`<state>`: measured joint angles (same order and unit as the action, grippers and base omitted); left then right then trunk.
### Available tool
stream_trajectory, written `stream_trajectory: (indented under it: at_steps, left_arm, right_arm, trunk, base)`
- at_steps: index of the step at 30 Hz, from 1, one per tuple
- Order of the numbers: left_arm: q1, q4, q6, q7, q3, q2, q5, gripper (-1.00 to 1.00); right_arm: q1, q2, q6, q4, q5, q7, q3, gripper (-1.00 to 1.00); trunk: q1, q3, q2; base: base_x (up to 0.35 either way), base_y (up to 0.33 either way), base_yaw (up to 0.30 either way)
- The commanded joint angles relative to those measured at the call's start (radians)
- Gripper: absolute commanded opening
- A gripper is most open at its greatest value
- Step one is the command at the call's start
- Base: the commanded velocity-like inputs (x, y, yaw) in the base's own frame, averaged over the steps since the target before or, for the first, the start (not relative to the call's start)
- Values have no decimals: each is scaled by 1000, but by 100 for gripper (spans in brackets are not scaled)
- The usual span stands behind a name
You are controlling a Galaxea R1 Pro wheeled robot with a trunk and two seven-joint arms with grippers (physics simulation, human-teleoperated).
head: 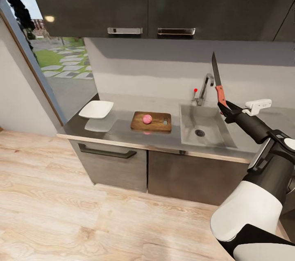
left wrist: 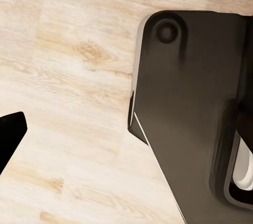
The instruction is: In the kitchen, take the Vidalia onion out of the sink, dice it on the chopping board with the paring knife, put the diced onion into the bowl on the countertop, then place both the paring knife and the chopping board into the sink.
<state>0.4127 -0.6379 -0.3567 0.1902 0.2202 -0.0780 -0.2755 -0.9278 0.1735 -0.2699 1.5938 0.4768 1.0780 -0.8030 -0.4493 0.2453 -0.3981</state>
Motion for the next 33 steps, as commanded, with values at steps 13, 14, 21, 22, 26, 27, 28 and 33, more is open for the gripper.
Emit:
stream_trajectory:
  at_steps: [13, 14, 21, 22, 26, 27, 28, 33]
  left_arm:
    - [0, -1, -2, 9, 8, -2, -7, 100]
    - [0, -1, -2, 9, 8, -2, -7, 100]
    - [0, 0, -1, 9, 8, -2, -7, 100]
    - [0, 1, -1, 9, 8, -2, -7, 100]
    - [0, 1, -1, 9, 8, -2, -7, 100]
    - [0, 1, -1, 9, 8, -2, -7, 100]
    - [0, 1, -1, 9, 8, -2, -7, 100]
    - [0, 1, -1, 9, 8, -2, -7, 100]
  right_arm:
    - [-2, 1, -9, 2, 3, 7, -2, -100]
    - [-2, 1, -9, 2, 3, 7, -2, -100]
    - [-2, 1, -9, 2, 3, 7, -2, -100]
    - [-2, 1, -9, 2, 3, 7, -3, -100]
    - [-2, 1, -10, 2, 3, 7, -3, -100]
    - [-2, 1, -10, 2, 3, 7, -3, -100]
    - [-2, 1, -10, 2, 3, 7, -3, -100]
    - [-2, 1, -11, 2, 3, 8, -3, -100]
  trunk:
    - [-1, -19, -2]
    - [-1, -20, -2]
    - [-1, -27, -2]
    - [-1, -28, -2]
    - [-1, -29, -2]
    - [-1, -29, -2]
    - [-1, -29, -2]
    - [-1, -31, -2]
  base:
    - [0, 0, 0]
    - [0, 0, 0]
    - [0, 0, 0]
    - [0, 0, 0]
    - [0, 0, 0]
    - [0, 0, 0]
    - [0, 0, 0]
    - [0, 0, 0]
